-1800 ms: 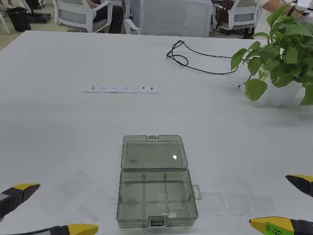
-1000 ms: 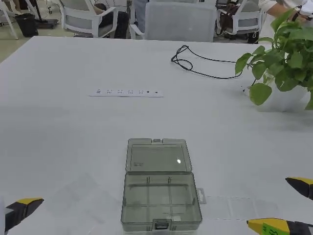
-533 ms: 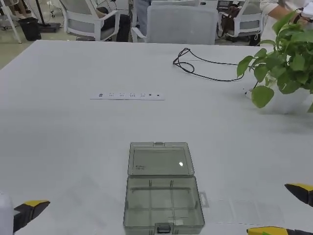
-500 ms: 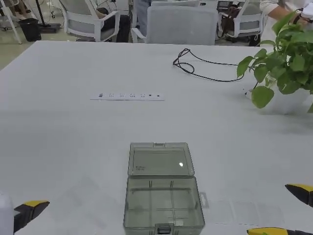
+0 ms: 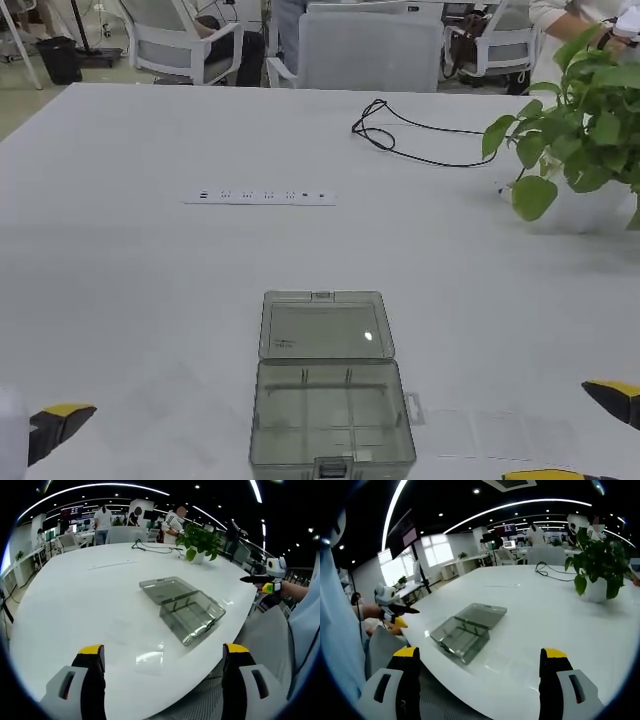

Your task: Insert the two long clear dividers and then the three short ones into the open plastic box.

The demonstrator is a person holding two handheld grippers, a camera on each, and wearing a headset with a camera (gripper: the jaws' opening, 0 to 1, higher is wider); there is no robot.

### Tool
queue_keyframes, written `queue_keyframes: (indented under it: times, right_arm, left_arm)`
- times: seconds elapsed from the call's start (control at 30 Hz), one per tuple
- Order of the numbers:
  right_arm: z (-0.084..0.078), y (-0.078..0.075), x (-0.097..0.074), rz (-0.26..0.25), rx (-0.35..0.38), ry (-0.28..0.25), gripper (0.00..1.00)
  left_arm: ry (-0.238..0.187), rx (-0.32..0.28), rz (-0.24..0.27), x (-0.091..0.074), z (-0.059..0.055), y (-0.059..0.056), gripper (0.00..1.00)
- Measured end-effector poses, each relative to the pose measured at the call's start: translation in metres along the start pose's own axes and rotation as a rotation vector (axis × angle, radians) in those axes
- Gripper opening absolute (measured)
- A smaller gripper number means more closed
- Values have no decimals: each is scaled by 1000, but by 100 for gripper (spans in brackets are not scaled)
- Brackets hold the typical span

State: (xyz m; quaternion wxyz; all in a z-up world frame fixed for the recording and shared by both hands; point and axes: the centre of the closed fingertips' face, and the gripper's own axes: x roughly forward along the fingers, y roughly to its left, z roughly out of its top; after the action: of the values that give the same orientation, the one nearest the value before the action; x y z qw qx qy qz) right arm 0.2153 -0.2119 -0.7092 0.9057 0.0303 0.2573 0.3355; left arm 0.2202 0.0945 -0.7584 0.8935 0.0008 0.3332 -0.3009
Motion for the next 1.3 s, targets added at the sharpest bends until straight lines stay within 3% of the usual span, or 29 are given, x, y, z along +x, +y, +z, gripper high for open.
queue_keyframes:
  times: [0.53, 0.57, 0.67, 0.9, 1.03, 1.17, 1.3]
  right_arm:
    - [5, 3, 3, -3, -35, 11, 100]
    - [0, 8, 2, 25, -19, 42, 99]
    - [0, 4, 1, -4, -61, 35, 100]
    - [-1, 5, -1, -2, -39, 29, 100]
    - [-2, 5, -3, -1, -39, 33, 100]
    - [-3, 2, -5, 1, -37, 36, 100]
    - [-2, -2, -7, 1, -40, 38, 100]
  left_arm:
    - [4, 11, -1, 0, -3, 0, 94]
    - [8, 17, 3, 1, -4, 0, 94]
    - [14, 26, -2, 2, -5, -1, 92]
    - [32, 39, -2, 7, -10, -4, 88]
    - [58, 39, -7, 12, -15, -5, 87]
    - [119, 86, -5, 18, -22, -4, 85]
    - [139, 100, -7, 23, -23, 0, 79]
